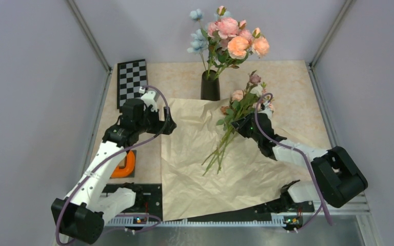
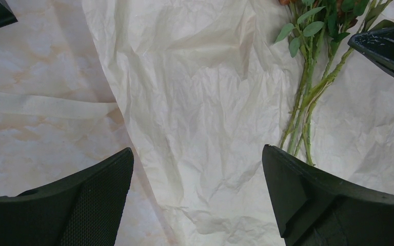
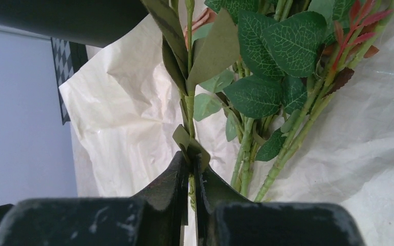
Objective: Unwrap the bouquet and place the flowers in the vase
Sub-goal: Pick up the fake flower from the wrapping paper.
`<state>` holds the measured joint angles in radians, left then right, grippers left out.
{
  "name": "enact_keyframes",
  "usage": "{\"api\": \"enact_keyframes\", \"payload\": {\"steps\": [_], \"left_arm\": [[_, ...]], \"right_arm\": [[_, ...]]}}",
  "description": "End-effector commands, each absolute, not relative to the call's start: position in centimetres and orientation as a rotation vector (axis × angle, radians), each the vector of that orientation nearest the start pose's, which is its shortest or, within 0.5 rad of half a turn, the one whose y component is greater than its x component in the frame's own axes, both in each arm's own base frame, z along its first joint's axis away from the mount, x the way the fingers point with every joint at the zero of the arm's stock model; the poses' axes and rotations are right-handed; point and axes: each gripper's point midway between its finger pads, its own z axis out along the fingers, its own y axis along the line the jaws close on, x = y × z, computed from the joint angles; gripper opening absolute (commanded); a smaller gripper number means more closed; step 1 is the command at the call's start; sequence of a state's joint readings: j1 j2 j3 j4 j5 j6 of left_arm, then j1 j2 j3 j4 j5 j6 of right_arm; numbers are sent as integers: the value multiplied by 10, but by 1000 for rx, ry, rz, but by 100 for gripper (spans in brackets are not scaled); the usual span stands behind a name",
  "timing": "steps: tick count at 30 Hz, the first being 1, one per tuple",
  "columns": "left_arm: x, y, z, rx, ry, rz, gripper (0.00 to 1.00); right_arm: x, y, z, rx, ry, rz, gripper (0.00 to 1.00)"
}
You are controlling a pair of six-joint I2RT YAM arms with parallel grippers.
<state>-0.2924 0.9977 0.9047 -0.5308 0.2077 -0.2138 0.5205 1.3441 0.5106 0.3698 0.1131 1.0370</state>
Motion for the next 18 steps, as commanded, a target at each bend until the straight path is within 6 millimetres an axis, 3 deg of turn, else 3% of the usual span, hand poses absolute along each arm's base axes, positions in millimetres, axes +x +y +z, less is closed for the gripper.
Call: {"api": "enact_keyframes", "payload": {"steps": [1, 7, 11, 15, 18], "left_arm": [[279, -128, 200, 210, 2183, -493, 99], [276, -132, 207, 247, 2158, -525, 99], [263, -157, 226, 370, 2059, -688, 99], [251, -179, 242, 443, 1979, -776, 99], [242, -201, 253, 517, 1936, -807, 99]], "right_arm": [[329, 201, 122, 579, 1964, 855, 0], [321, 195, 151, 509, 1880, 883, 0], [309, 194, 180, 357, 1783, 901, 0], [293, 189, 201, 232, 1708, 890, 0], [277, 192, 227, 123, 1615, 924, 0]]}}
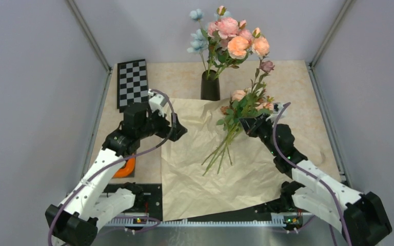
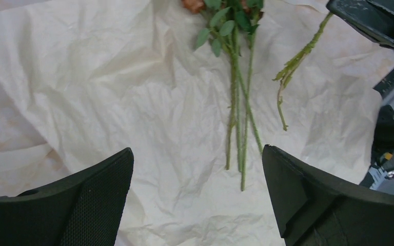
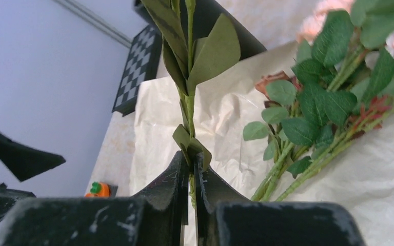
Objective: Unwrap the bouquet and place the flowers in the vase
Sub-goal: Pick up the fake flower from the wrapping paper.
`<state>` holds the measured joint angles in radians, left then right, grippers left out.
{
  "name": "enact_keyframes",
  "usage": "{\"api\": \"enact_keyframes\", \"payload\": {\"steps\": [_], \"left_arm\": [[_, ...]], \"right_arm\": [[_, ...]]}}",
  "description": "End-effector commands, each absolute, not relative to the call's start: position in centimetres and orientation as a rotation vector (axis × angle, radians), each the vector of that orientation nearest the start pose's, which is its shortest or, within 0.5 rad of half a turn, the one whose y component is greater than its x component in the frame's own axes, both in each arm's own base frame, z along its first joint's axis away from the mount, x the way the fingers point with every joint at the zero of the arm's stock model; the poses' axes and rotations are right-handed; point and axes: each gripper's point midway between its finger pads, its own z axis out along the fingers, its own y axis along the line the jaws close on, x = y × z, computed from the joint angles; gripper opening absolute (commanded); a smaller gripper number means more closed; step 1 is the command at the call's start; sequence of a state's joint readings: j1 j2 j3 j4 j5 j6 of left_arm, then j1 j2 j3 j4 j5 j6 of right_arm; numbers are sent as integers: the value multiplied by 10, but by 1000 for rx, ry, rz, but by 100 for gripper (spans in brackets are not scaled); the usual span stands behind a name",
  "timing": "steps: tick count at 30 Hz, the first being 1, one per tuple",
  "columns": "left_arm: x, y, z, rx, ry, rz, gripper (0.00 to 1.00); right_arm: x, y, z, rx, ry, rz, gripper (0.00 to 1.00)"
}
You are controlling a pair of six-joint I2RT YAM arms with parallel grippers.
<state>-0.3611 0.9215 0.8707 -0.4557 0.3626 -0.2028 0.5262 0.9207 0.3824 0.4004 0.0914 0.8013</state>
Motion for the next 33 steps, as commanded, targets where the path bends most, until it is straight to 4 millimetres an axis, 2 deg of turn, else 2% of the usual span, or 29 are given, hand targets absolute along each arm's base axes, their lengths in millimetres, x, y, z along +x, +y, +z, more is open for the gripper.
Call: {"api": "enact_keyframes", "payload": {"steps": [1, 4, 7, 8, 12, 17, 24, 25, 29, 33], "left_arm": [[239, -209, 255, 540, 1926, -812, 99], [234, -235, 269, 550, 1892, -876, 99], [228, -262, 290, 527, 1822, -1070, 99], [227, -271, 304, 522, 1764, -1135, 99], [218, -290, 334, 497, 1631, -1315, 99], [222, -296, 328, 473, 1671, -1323, 99], [215, -292, 320, 457, 1689, -1336, 97], [215, -291, 318, 454, 1694, -1336, 93], [214, -292, 315, 451, 1709, -1342, 66], [212, -293, 316, 456, 1708, -1356, 48]], "right_arm": [[271, 195, 236, 79, 1587, 941, 0], [254, 210, 256, -41, 1531, 985, 0], [236, 231, 270, -151, 1505, 1028, 0], [230, 239, 273, -179, 1498, 1046, 0], [205, 270, 286, -273, 1455, 1127, 0], [189, 307, 297, -361, 1429, 1198, 0], [184, 332, 301, -401, 1410, 1260, 0], [184, 334, 301, -408, 1408, 1266, 0], [182, 340, 302, -423, 1411, 1274, 0], [183, 341, 299, -425, 1424, 1268, 0]]}}
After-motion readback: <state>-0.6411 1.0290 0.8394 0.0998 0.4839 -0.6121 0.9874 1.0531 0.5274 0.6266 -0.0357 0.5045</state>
